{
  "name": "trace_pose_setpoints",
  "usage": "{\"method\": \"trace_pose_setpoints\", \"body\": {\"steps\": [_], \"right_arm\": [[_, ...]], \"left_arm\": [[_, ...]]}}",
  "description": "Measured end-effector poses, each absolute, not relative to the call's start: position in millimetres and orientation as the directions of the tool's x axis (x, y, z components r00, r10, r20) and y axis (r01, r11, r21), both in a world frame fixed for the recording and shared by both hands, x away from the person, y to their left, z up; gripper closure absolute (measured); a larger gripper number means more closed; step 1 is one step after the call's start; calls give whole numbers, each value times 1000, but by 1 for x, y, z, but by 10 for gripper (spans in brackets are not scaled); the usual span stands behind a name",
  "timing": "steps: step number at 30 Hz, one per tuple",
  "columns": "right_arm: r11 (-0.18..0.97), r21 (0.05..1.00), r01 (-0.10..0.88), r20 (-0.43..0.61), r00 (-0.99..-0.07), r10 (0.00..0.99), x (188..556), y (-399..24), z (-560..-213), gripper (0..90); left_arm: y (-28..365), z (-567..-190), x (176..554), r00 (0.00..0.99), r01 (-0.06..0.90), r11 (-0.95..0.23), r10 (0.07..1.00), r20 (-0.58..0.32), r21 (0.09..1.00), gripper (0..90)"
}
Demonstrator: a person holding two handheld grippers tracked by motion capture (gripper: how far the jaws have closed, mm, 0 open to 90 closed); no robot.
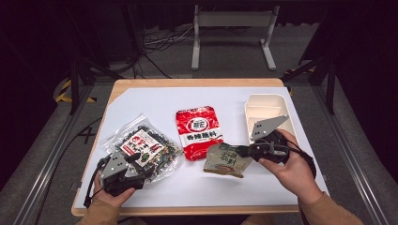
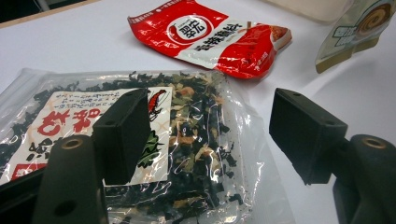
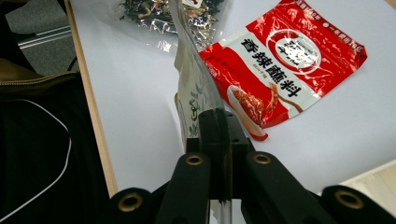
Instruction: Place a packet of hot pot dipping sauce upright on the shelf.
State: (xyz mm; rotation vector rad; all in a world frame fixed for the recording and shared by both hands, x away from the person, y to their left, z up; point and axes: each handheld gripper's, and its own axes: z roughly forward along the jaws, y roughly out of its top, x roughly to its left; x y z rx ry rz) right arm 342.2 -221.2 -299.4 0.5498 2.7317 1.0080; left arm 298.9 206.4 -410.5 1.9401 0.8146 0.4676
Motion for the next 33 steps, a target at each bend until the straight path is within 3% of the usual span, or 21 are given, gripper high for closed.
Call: {"method": "trace_pose_setpoints", "body": {"steps": [33], "right_arm": [[710,672,210,-158,-896,414,357,-240,-252,900]], "left_arm": [[212,-409,299,690,351,-320,724,-12,880,295]]}}
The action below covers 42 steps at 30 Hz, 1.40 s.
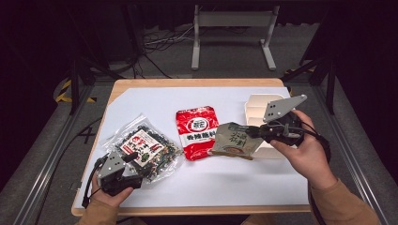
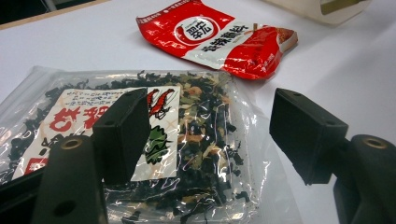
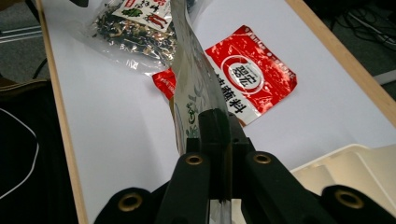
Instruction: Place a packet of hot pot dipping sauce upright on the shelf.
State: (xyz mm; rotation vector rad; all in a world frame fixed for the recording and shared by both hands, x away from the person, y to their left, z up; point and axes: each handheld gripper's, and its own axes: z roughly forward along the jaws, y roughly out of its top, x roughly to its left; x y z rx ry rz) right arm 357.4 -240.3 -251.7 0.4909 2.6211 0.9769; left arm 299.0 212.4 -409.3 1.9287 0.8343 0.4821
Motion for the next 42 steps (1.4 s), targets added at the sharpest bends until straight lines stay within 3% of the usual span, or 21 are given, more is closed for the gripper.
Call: {"method": "trace_pose_setpoints", "body": {"steps": [22,42], "right_arm": [[731,663,162,-260,-865,429,369,-259,-219,900],[740,666,89,-350,-839,416,416,-288,-202,900]], "left_arm": [[217,-408,298,675,359,-299,737,-25,884,295],[228,-408,285,638,367,-275,769,-25,889,295]]}}
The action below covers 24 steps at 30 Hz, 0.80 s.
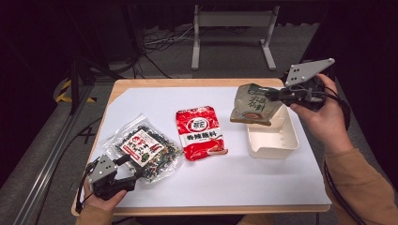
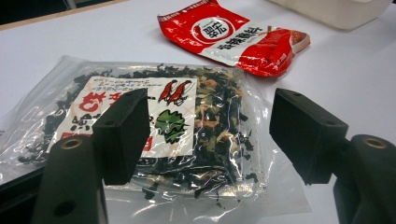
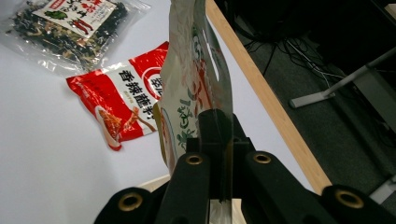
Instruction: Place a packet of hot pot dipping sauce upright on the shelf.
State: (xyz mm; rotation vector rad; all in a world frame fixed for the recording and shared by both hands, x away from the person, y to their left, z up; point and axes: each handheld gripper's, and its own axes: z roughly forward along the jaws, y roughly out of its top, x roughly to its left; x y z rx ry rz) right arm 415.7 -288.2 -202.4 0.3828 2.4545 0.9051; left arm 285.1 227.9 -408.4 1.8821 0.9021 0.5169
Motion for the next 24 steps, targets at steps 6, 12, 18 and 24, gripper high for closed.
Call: {"method": "trace_pose_setpoints", "body": {"steps": [6,12,18,24], "right_arm": [[755,652,71,-373,-837,401,432,-296,-203,900],[762,644,68,-384,-833,399,444,-302,-205,900],[766,641,53,-412,-818,402,462,-315,-208,900],[764,644,47,-428,-805,410,475,-327,-208,900]], "left_arm": [[229,-409,283,628,374,-264,778,-34,889,295],[229,-409,284,632,373,-271,774,-29,888,295],[229,-409,285,631,372,-271,775,-28,888,295],[229,-409,285,630,377,-267,775,-35,887,295]]}}
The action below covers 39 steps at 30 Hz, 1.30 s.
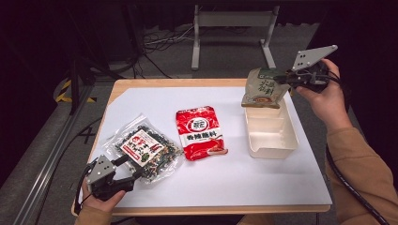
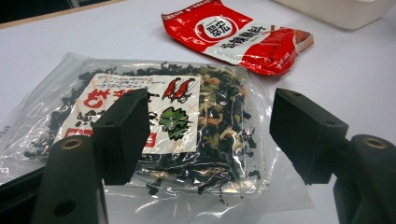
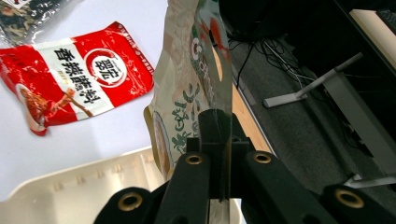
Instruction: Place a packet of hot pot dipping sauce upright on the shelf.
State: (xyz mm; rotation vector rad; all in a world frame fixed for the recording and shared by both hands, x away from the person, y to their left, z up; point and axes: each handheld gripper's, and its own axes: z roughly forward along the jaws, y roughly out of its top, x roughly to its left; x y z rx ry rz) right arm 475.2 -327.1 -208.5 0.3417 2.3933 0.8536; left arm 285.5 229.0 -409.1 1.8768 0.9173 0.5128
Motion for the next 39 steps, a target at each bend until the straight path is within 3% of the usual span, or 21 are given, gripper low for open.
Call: {"method": "trace_pose_setpoints", "body": {"steps": [39], "right_arm": [[749,653,112,-420,-769,481,527,-358,-251,900]], "left_arm": [[227,-409,289,635,377,-265,771,-39,887,295]]}}
